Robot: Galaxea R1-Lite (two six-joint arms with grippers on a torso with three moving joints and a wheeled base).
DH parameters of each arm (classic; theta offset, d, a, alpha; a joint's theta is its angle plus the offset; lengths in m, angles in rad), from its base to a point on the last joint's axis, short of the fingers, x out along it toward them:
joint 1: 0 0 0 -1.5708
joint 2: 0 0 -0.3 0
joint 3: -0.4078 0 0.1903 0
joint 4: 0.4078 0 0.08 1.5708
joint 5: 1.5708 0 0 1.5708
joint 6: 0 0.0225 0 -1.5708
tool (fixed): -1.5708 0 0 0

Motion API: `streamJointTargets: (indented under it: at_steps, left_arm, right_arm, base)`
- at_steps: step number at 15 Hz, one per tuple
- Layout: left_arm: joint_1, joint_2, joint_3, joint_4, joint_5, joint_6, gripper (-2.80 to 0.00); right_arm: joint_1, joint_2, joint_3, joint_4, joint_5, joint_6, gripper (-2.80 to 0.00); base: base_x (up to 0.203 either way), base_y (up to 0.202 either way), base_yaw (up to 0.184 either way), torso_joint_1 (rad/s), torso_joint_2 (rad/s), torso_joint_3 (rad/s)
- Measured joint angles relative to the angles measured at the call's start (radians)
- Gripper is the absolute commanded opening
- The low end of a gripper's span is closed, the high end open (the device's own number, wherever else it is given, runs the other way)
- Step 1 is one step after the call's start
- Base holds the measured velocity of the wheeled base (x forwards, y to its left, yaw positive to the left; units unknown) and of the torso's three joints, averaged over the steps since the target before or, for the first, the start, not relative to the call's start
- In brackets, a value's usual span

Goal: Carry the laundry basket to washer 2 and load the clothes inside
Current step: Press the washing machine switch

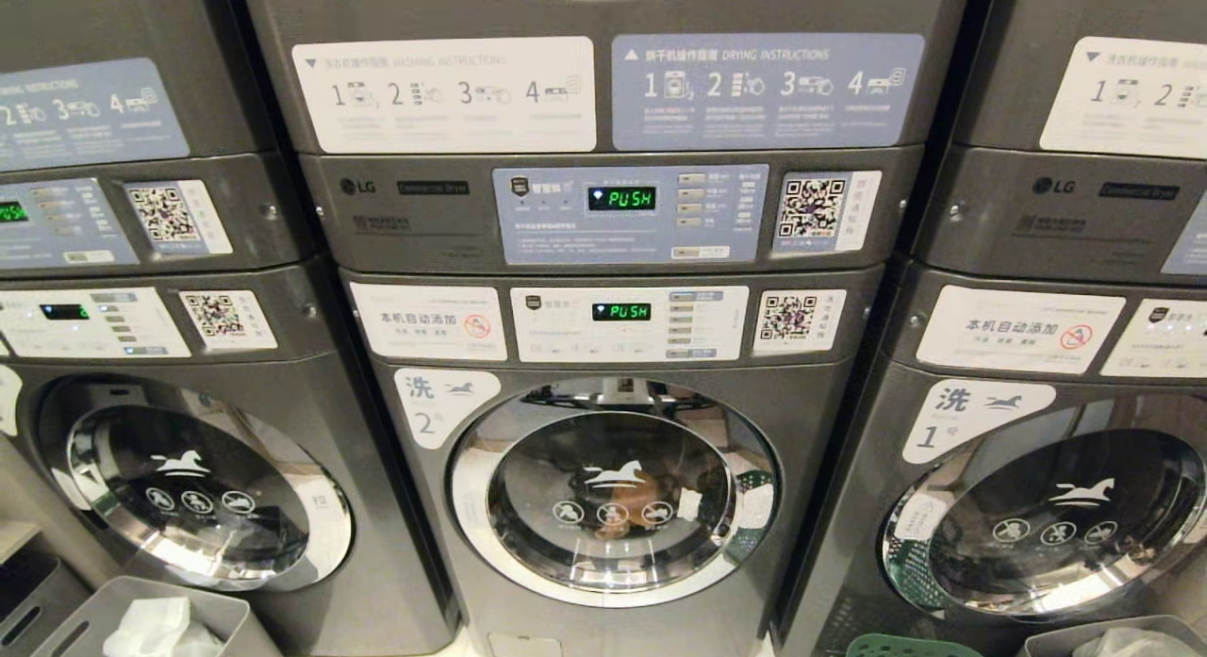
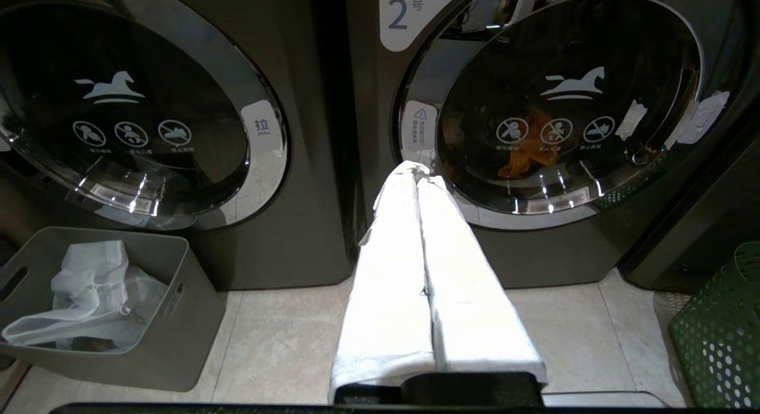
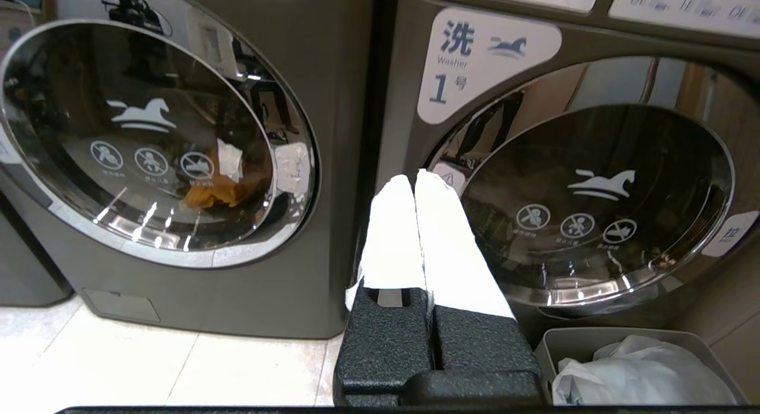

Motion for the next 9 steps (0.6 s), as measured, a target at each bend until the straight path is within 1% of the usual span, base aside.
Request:
streamJointTargets:
  at_steps: [2,4,5,6,7,8,9]
  left_arm:
    - [0.0,0.0,0.0,0.0,0.001,-0.001,-2.8]
    - [0.0,0.0,0.0,0.0,0.001,-0.003,-2.8]
    - [0.0,0.0,0.0,0.0,0.0,-0.002,-2.8]
    - [0.0,0.0,0.0,0.0,-0.001,0.0,-2.8]
    - [0.0,0.0,0.0,0.0,-0.003,0.001,-2.8]
    - [0.0,0.0,0.0,0.001,-0.004,0.006,-2.8]
    - [0.0,0.0,0.0,0.0,-0.005,0.02,-2.8]
  right_arm:
    - [0.0,0.0,0.0,0.0,-0.001,0.003,-2.8]
    - [0.0,0.0,0.0,-0.001,0.003,0.002,-2.8]
    - [0.0,0.0,0.0,-0.001,0.005,-0.016,-2.8]
    - [0.0,0.0,-0.001,-0.001,0.008,-0.05,-2.8]
    - [0.0,0.001,-0.011,0.004,0.026,-0.084,-2.8]
    - [0.0,0.006,-0.047,0.017,0.055,-0.101,-2.8]
    - [0.0,0.022,-0.12,0.029,0.086,-0.104,-2.8]
  base:
    - [0.0,0.0,0.0,0.107,-0.24,-0.139]
    - [0.0,0.0,0.0,0.036,-0.08,-0.046]
    - [0.0,0.0,0.0,0.016,-0.03,-0.016]
    - [0.0,0.0,0.0,0.0,0.0,0.0]
    - [0.0,0.0,0.0,0.0,0.0,0.0]
    - [0.0,0.0,0.0,0.0,0.0,0.0]
    - [0.0,0.0,0.0,0.0,0.0,0.0]
